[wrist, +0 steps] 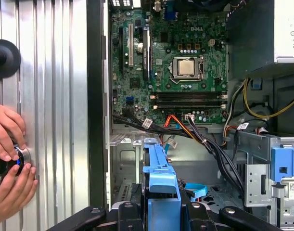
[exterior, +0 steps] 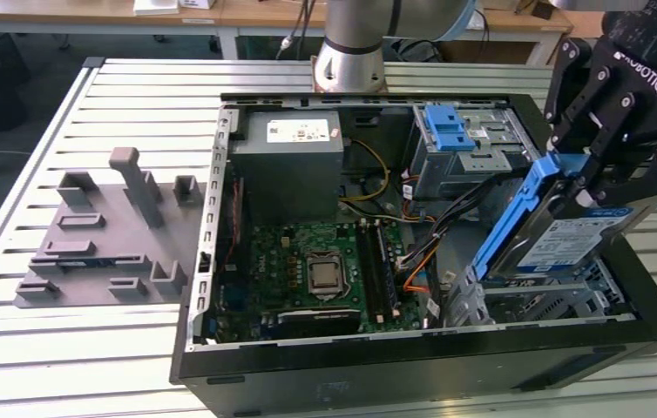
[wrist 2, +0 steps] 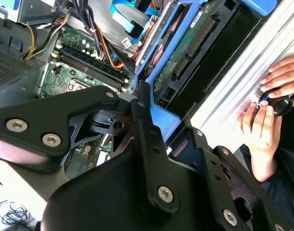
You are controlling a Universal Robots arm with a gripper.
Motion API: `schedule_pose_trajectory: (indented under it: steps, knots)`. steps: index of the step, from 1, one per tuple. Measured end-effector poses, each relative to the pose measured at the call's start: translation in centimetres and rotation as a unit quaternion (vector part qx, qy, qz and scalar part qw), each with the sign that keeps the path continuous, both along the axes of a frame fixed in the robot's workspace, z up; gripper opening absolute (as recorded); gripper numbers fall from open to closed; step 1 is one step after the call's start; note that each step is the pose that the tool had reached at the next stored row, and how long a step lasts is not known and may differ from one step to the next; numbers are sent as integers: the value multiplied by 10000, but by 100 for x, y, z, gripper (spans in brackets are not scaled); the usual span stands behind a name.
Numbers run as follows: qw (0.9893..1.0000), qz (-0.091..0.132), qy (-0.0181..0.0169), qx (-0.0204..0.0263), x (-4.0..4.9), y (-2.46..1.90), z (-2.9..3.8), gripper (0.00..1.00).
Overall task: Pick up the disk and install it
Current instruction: 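Insert the disk into the insertion slot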
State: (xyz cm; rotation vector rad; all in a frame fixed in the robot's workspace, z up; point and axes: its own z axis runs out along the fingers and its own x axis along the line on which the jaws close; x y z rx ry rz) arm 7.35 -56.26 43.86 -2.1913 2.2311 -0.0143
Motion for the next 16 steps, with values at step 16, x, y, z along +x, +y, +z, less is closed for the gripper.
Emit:
schedule_pose_trajectory:
  steps: [16]
  knots:
    - [10000,0,0,0,10,-6,-60,37]
